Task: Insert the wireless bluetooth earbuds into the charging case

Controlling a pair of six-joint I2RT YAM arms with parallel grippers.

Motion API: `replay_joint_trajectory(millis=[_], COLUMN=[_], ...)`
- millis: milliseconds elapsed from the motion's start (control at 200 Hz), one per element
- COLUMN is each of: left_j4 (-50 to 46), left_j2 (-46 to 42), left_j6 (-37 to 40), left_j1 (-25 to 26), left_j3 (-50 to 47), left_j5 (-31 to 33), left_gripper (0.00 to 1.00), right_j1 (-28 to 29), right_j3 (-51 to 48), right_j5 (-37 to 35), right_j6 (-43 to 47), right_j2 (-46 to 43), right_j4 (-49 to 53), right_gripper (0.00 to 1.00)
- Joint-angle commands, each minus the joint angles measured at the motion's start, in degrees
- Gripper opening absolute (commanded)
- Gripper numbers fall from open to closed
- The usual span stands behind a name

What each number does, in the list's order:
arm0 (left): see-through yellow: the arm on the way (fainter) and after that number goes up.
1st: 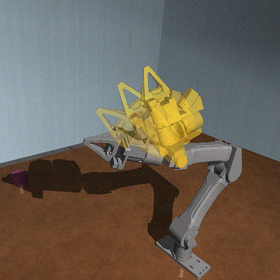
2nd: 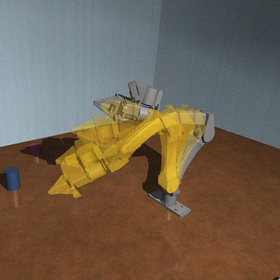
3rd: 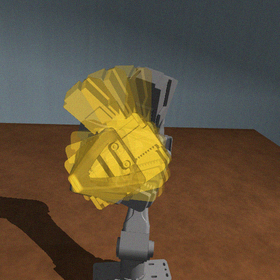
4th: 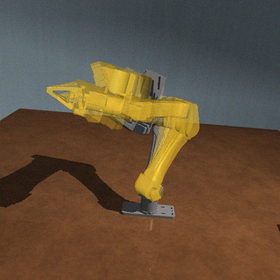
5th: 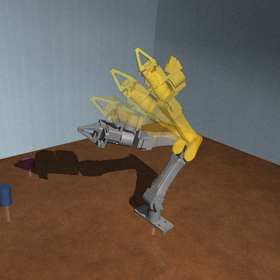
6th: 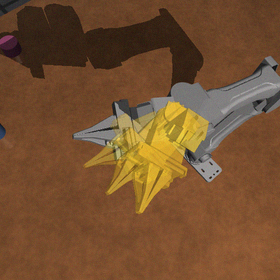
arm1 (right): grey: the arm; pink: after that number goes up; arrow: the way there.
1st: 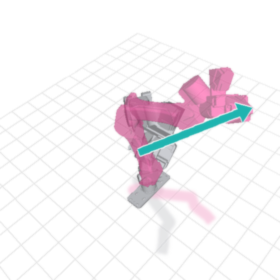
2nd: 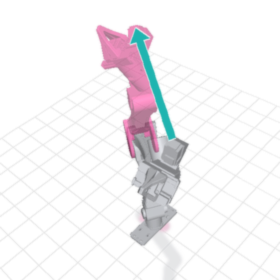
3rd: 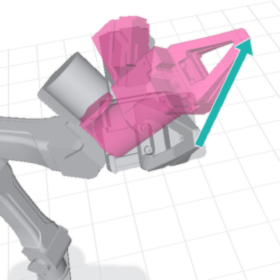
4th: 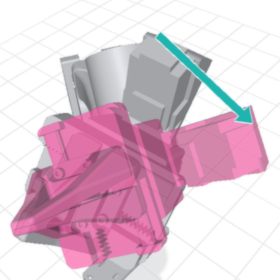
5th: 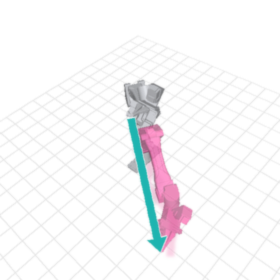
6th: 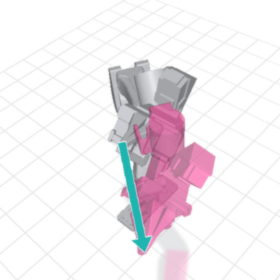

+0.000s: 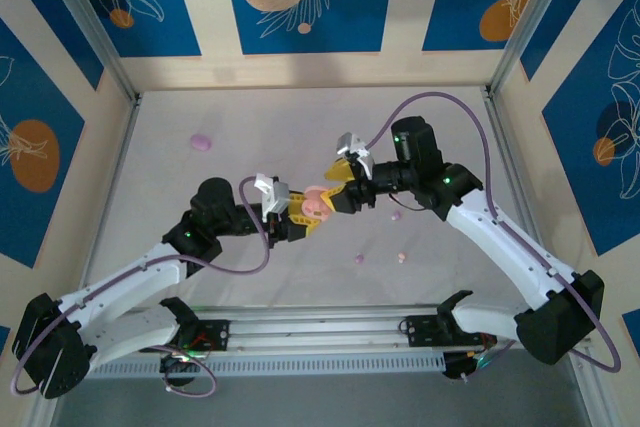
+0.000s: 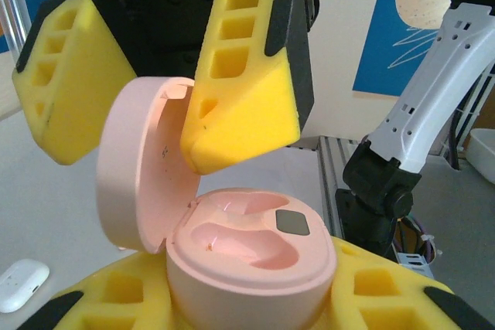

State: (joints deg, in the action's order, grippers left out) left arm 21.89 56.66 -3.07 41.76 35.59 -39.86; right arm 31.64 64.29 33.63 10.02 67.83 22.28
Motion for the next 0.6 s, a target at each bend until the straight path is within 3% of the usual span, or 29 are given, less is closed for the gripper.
replay_joint_trajectory(millis=[0,420,595], left_j4=[3.8,5.1,5.8], left_j2=[0.3,1.5,2.0], left_j6=[-1.2,-3.3,-4.4], left_j1=[0.6,0.6,0.6], left_j3=[-0.8,-0.6,-0.6], left_j5=[-1.5,-1.4,-0.6], left_gripper=[0.21,0.27,0.39], right_j1=[1.0,2.8,3.2], right_j3=[0.8,2.2,2.2], right_j5=[0.0,-0.4,-1.0], right_j6=[1.4,7.3,7.7], right_j2=[0.1,0.3,-0.2], right_j4=[-1.3,1.3,0.8], right_gripper=[0.56,0.2,0.17])
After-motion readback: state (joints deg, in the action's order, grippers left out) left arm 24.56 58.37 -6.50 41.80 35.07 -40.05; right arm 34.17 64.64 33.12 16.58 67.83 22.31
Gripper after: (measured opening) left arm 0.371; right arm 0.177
